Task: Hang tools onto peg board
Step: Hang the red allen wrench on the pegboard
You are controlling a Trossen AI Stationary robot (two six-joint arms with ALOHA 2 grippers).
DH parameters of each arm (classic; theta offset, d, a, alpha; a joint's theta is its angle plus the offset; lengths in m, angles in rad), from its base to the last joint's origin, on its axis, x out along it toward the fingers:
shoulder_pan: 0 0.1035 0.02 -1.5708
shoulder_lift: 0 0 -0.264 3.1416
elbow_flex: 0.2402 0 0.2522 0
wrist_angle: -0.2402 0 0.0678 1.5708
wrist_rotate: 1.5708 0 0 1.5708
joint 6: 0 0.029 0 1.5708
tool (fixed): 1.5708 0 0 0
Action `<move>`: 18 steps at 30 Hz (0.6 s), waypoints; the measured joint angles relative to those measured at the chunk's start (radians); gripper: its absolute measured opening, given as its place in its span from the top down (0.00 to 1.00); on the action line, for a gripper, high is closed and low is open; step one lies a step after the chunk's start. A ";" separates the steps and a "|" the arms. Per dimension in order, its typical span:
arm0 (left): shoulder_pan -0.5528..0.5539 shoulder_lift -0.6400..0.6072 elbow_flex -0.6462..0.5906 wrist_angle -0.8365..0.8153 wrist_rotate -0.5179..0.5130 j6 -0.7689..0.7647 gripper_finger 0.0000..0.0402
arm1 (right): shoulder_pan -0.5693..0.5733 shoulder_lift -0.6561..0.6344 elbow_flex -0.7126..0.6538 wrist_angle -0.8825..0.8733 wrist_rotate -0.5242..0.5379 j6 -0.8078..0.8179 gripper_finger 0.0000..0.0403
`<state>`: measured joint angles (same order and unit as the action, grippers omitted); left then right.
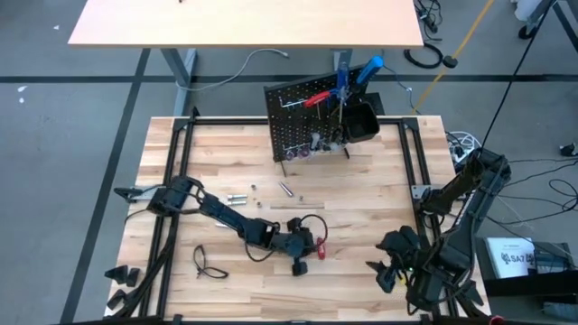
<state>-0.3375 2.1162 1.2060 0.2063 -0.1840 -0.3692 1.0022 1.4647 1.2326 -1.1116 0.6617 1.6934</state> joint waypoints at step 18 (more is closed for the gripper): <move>0.277 -0.675 -0.066 0.562 0.458 0.060 1.00 | -0.277 -0.003 0.000 0.844 0.647 -0.692 0.31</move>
<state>-0.0601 1.4413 1.1403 0.7678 0.2737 -0.3097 0.7251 1.4616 1.2324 -0.2671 1.3083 1.0009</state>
